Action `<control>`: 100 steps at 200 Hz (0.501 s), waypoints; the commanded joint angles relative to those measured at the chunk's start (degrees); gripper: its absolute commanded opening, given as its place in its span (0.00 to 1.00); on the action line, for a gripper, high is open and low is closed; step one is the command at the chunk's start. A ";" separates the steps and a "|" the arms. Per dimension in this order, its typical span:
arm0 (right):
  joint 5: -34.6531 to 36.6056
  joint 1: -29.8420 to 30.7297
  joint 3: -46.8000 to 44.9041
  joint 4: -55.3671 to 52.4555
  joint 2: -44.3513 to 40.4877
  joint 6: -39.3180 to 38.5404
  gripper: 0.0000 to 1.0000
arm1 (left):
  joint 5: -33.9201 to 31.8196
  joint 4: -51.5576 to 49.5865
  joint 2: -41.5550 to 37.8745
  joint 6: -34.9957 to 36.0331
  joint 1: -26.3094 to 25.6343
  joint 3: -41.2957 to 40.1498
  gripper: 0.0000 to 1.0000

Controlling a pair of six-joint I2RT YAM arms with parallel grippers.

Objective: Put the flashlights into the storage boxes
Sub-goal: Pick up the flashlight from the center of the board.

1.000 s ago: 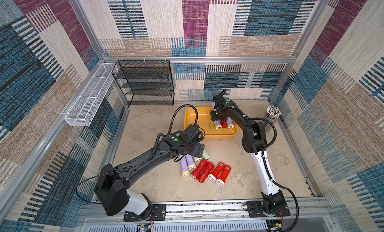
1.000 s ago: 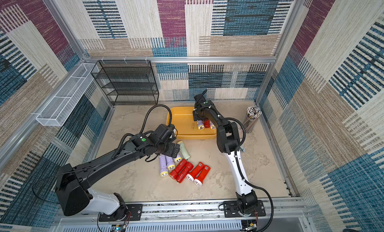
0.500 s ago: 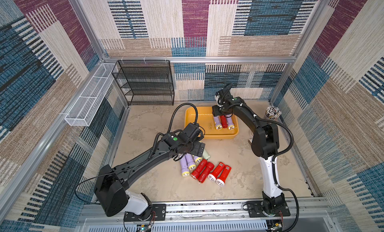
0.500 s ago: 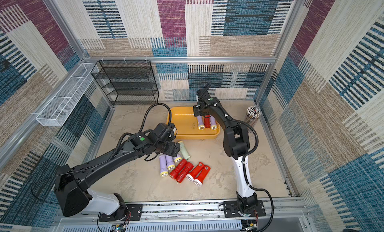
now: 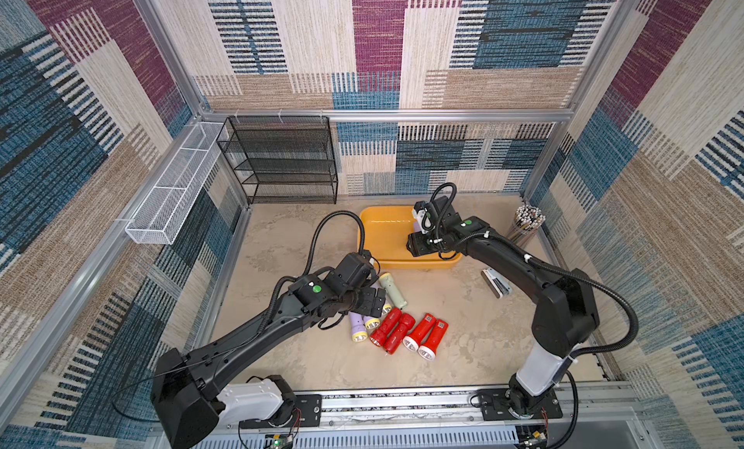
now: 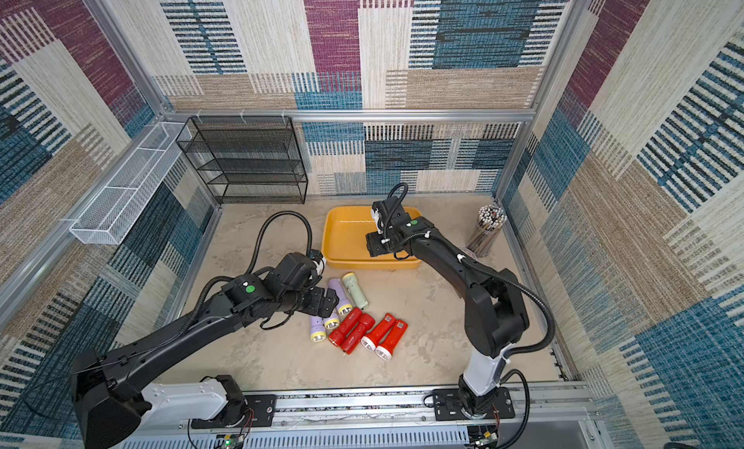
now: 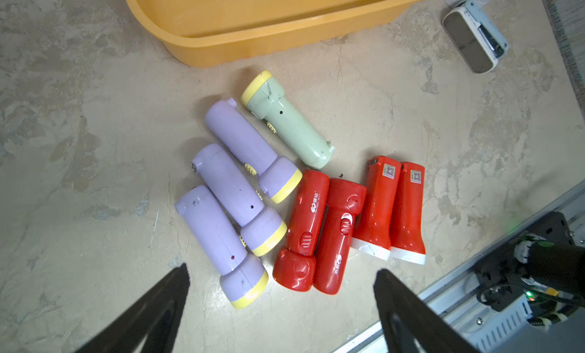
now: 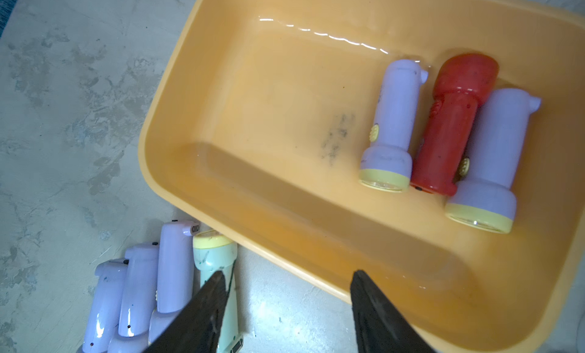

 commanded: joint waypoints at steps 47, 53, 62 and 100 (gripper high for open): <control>-2.37 2.04 -18.83 6.67 -12.95 6.35 0.65 | 1.14 2.67 -4.84 -4.60 -0.79 -5.16 0.95; -2.50 2.25 -20.14 6.98 -13.64 6.69 0.65 | 1.12 2.65 -5.10 -4.85 -0.81 -5.50 0.95; -2.80 2.55 -21.74 7.62 -14.35 7.29 0.65 | 1.12 2.77 -5.58 -4.99 -0.83 -5.98 0.95; -3.52 4.56 -25.55 9.33 -16.22 9.13 0.65 | 0.68 3.39 -7.52 -5.55 -0.99 -7.90 0.95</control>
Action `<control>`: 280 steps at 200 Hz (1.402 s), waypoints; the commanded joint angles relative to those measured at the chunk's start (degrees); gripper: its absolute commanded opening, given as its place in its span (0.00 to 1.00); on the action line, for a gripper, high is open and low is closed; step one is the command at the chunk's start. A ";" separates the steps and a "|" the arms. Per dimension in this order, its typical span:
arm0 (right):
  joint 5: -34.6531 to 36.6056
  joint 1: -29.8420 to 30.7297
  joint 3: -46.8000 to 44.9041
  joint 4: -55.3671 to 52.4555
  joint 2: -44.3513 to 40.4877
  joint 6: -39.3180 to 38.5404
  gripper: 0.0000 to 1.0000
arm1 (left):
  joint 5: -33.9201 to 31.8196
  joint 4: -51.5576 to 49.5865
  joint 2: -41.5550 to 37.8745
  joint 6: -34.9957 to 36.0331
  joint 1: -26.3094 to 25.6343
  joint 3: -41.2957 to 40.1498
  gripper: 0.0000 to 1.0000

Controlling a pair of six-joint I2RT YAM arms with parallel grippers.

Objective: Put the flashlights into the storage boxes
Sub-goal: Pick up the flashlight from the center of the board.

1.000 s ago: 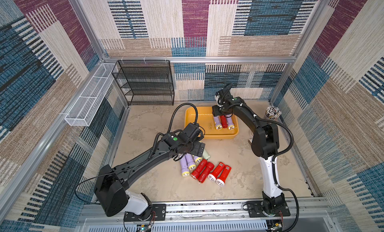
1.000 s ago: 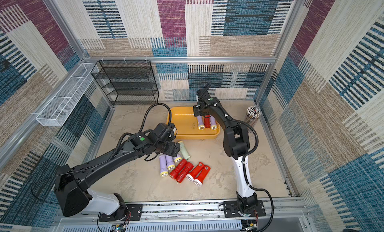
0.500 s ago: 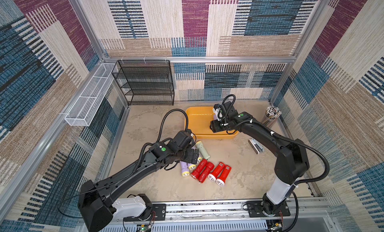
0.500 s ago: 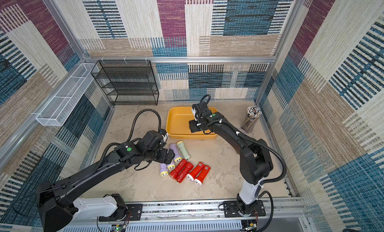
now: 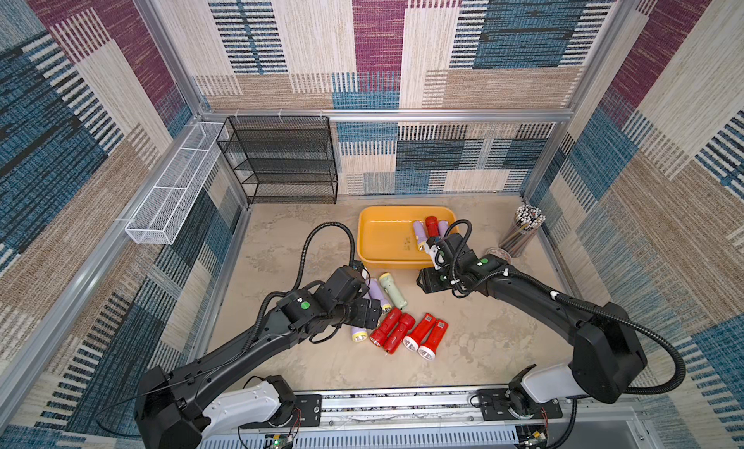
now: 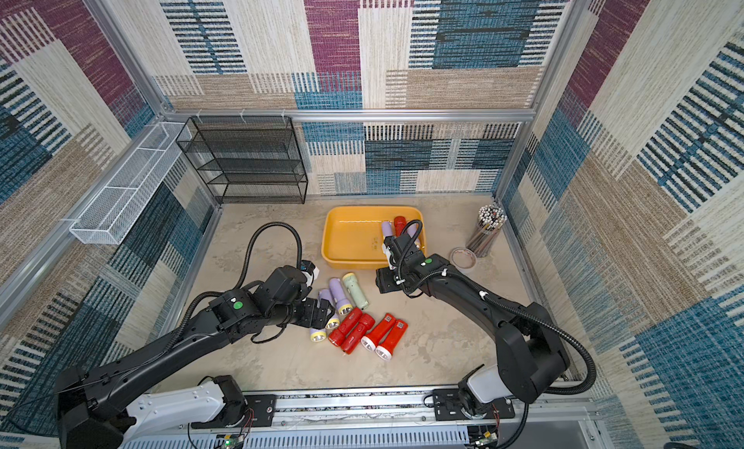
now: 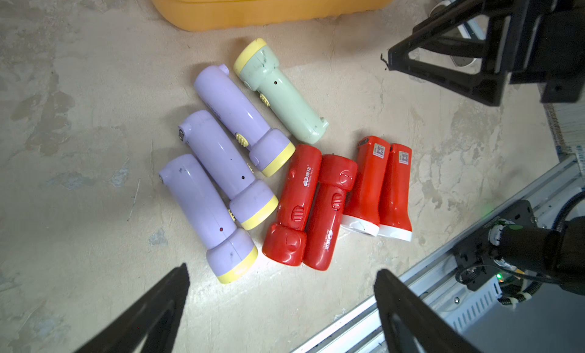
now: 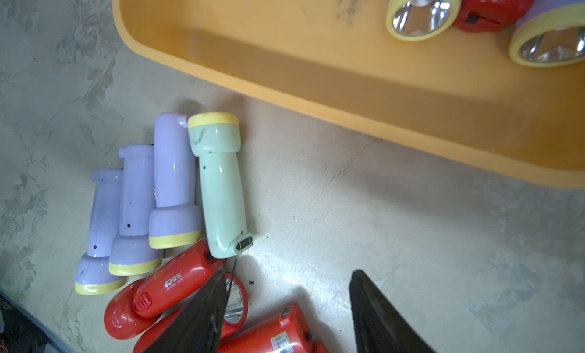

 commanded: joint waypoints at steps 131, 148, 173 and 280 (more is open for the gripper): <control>-4.87 5.77 1.31 11.51 12.07 1.83 0.61 | -2.32 2.79 -0.01 -1.66 -0.12 -3.11 0.95; -5.08 5.90 2.27 11.59 13.80 1.41 0.61 | -2.50 2.62 -0.18 -1.66 -0.07 -3.12 0.95; -5.01 6.16 3.34 11.40 16.02 0.83 0.60 | -2.65 2.62 -0.44 -1.74 -0.15 -3.27 0.95; -3.23 7.13 7.20 9.75 22.42 -0.64 0.58 | -3.07 3.15 -0.79 -1.56 -0.14 -4.15 0.95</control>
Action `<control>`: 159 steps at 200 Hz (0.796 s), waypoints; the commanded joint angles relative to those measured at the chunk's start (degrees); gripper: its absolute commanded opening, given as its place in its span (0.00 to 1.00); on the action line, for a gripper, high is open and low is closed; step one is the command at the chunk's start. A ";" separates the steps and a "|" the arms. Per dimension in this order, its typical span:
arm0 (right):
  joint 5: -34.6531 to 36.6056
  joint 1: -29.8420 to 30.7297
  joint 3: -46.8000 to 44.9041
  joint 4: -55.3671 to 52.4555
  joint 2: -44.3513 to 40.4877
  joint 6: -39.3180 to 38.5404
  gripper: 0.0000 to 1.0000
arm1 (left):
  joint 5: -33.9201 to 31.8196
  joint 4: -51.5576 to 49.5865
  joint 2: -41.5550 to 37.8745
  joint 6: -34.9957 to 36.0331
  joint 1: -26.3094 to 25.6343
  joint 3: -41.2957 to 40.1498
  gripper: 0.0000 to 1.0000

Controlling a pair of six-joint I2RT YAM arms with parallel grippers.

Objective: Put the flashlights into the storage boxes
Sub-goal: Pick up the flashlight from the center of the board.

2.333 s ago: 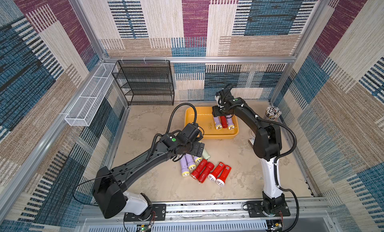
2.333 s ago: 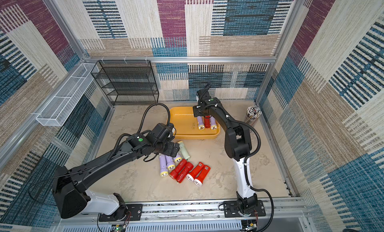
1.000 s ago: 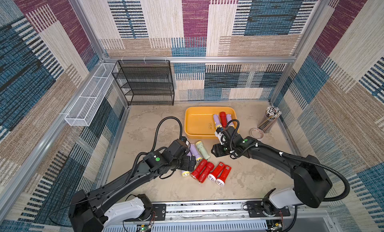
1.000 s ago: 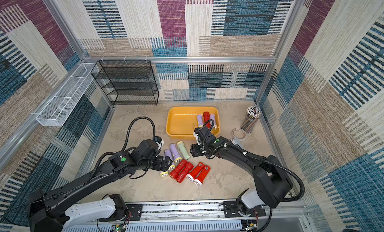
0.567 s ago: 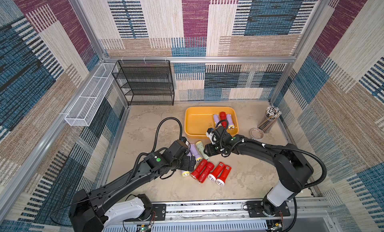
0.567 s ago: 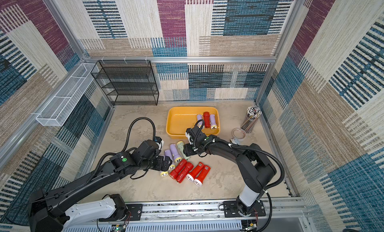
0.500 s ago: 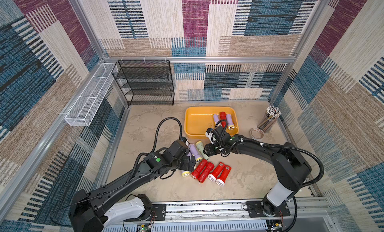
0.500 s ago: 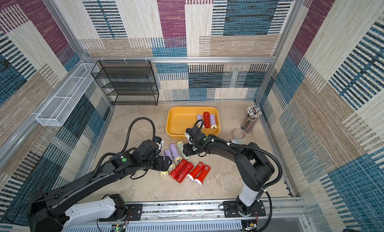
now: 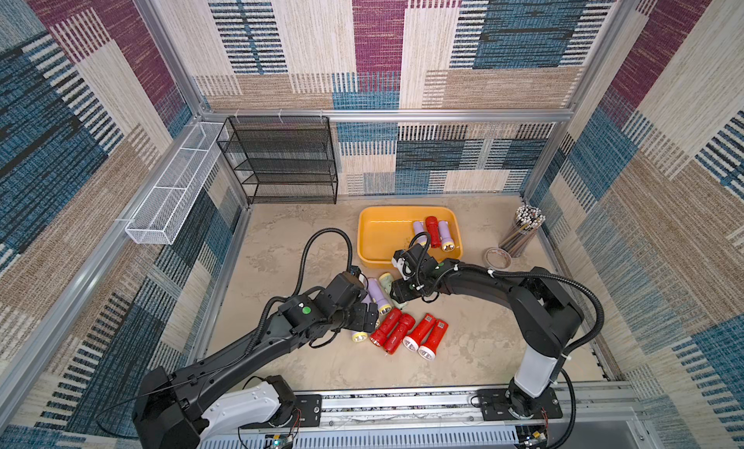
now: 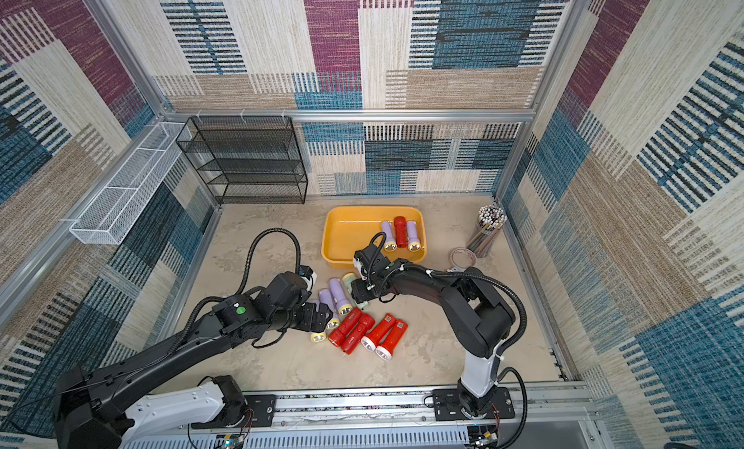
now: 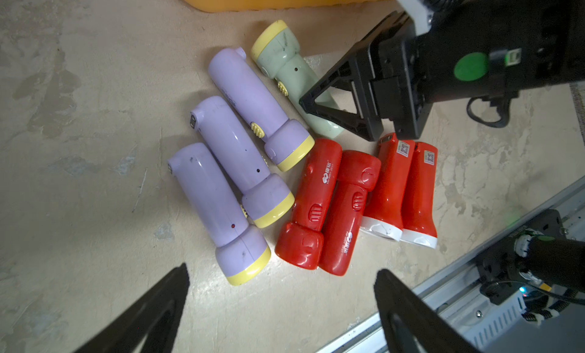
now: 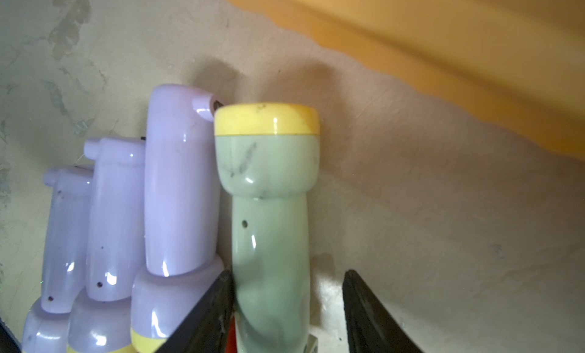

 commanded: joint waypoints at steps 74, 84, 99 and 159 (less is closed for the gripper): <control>2.49 0.62 2.69 -2.53 1.99 -0.15 0.42 | -1.85 0.59 -1.09 0.02 -0.05 -0.66 0.95; 2.58 0.71 2.47 -3.08 0.73 -0.14 0.42 | -1.85 0.64 -1.06 0.01 -0.10 -0.64 0.95; 2.70 0.81 2.07 -3.93 -1.66 -0.06 0.42 | -1.81 0.55 -1.12 0.03 -0.10 -0.59 0.95; 3.73 0.82 4.30 -7.66 -8.87 -0.57 0.43 | -1.85 1.14 -0.67 0.38 -0.04 -0.06 0.95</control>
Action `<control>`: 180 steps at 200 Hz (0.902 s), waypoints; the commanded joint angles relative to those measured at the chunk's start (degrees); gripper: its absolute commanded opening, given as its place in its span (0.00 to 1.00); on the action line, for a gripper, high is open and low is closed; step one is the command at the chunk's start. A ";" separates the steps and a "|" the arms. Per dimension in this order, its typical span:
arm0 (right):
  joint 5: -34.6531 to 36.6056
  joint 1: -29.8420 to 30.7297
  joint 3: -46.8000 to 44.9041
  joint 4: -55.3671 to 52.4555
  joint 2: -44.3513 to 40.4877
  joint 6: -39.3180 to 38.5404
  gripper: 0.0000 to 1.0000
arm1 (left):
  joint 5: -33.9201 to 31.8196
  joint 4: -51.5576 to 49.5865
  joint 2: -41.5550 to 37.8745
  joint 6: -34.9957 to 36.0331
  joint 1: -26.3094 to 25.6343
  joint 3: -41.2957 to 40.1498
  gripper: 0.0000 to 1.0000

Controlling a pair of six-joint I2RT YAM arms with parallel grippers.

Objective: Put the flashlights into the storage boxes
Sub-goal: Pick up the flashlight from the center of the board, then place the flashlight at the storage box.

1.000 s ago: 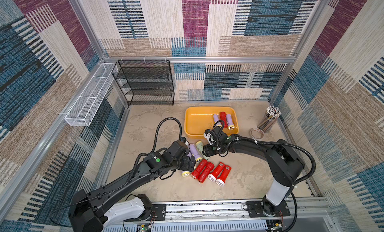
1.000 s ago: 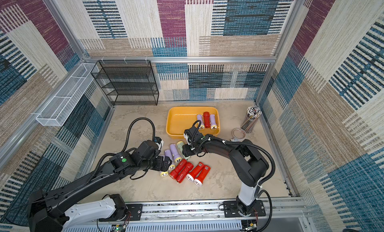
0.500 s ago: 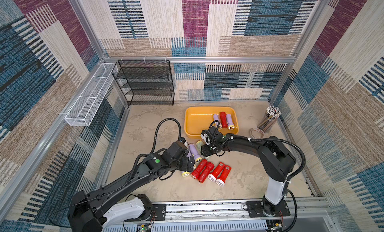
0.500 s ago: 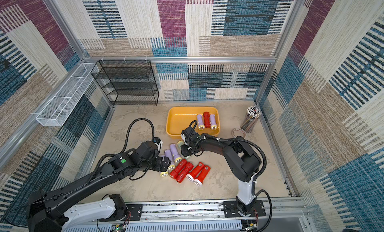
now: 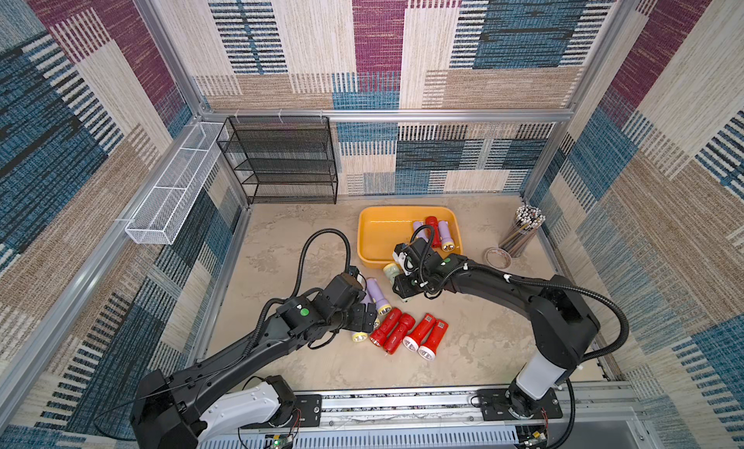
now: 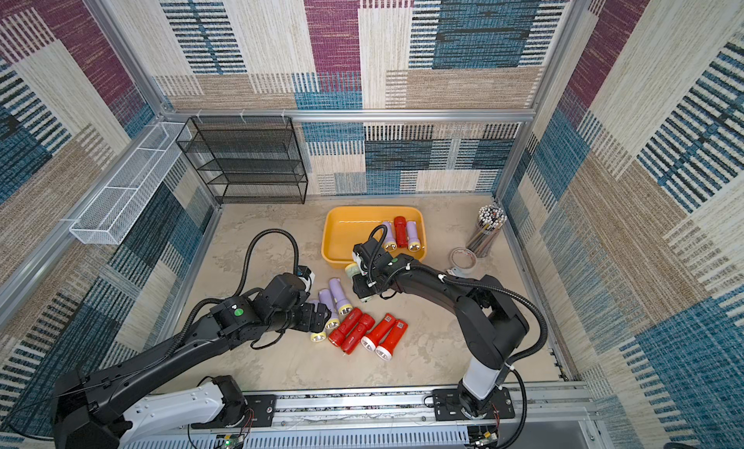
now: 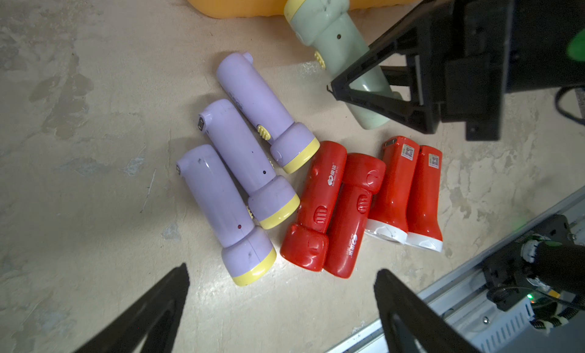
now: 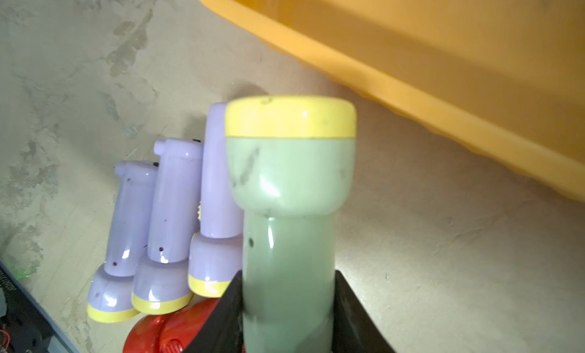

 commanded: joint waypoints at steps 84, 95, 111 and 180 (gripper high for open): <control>7.94 -2.13 18.08 -5.50 7.90 -3.93 0.42 | -1.90 0.23 2.61 2.68 0.00 3.77 0.95; 7.59 -3.26 20.50 -5.72 9.74 -4.32 0.42 | -2.20 -0.08 3.18 3.33 0.05 4.35 0.95; 6.64 -5.31 24.28 -6.15 12.76 -4.97 0.42 | -3.24 -0.69 4.18 4.04 0.04 5.52 0.95; 4.58 -13.23 43.27 -10.58 30.81 -6.63 0.42 | -4.82 -0.64 9.24 6.53 0.17 9.76 0.96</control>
